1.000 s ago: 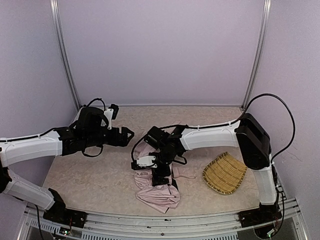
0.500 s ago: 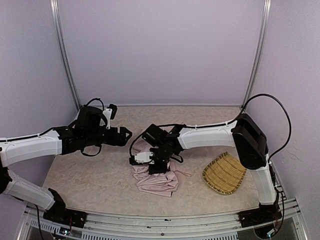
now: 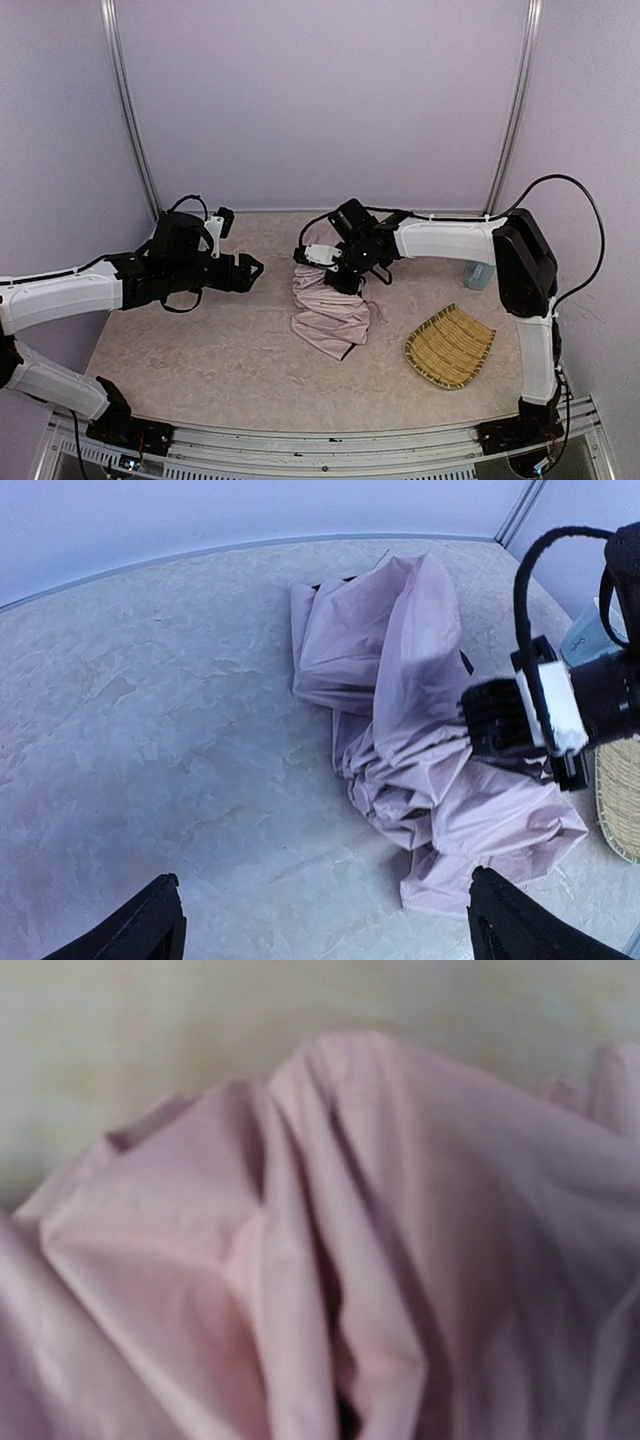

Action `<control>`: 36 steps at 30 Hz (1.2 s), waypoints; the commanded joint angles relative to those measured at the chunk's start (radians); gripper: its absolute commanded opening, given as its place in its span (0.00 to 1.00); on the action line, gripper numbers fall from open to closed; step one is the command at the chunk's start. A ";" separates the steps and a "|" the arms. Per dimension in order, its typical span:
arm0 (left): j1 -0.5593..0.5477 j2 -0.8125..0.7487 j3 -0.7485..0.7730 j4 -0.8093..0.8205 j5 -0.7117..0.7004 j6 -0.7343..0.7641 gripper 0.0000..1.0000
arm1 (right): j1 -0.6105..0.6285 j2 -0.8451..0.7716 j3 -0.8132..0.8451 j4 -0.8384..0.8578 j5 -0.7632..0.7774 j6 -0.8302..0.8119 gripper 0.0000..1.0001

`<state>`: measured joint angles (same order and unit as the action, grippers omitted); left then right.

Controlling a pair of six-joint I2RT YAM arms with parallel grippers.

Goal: Put away the umbrella

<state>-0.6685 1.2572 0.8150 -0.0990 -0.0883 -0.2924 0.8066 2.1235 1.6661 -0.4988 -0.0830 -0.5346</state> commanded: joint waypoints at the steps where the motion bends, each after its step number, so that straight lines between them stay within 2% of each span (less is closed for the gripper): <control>1: 0.006 -0.023 -0.015 -0.003 -0.020 0.025 0.96 | -0.087 -0.062 0.060 0.078 0.076 0.060 0.00; 4: 0.006 -0.021 -0.015 -0.004 -0.031 0.033 0.96 | -0.138 -0.072 0.109 0.135 0.212 0.068 0.00; 8: 0.007 -0.015 -0.008 -0.002 -0.040 0.040 0.96 | -0.186 -0.075 0.224 0.258 0.508 0.010 0.00; 10: 0.007 -0.013 -0.004 -0.002 -0.044 0.042 0.96 | -0.198 -0.085 0.265 0.383 0.668 -0.089 0.00; 13: 0.008 -0.014 -0.005 -0.002 -0.054 0.044 0.96 | -0.199 -0.112 0.249 0.686 0.849 -0.285 0.00; 17: 0.013 -0.021 -0.022 0.014 -0.080 0.035 0.96 | -0.148 -0.123 0.171 0.987 0.910 -0.482 0.00; 20: 0.022 -0.020 -0.039 0.031 -0.091 0.014 0.96 | -0.072 -0.088 0.009 1.190 0.942 -0.656 0.00; 22: 0.029 -0.018 -0.051 0.043 -0.090 0.002 0.96 | -0.006 -0.041 -0.077 1.257 0.968 -0.715 0.00; 24: 0.034 -0.013 -0.060 0.051 -0.088 -0.005 0.96 | 0.051 0.010 -0.137 1.270 0.988 -0.707 0.00; 26: 0.036 -0.009 -0.068 0.051 -0.088 -0.005 0.96 | 0.113 0.043 -0.181 1.202 0.983 -0.628 0.00; 32: 0.050 -0.017 -0.104 0.063 -0.085 -0.011 0.96 | 0.274 0.083 -0.176 0.694 0.832 -0.157 0.00; 36: 0.051 -0.019 -0.125 0.081 -0.062 -0.004 0.96 | 0.347 0.094 -0.182 0.493 0.715 0.027 0.00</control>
<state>-0.6266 1.2556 0.7143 -0.0593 -0.1654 -0.2913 1.1183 2.2478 1.4712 0.2184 0.7448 -0.7818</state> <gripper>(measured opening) 0.957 0.019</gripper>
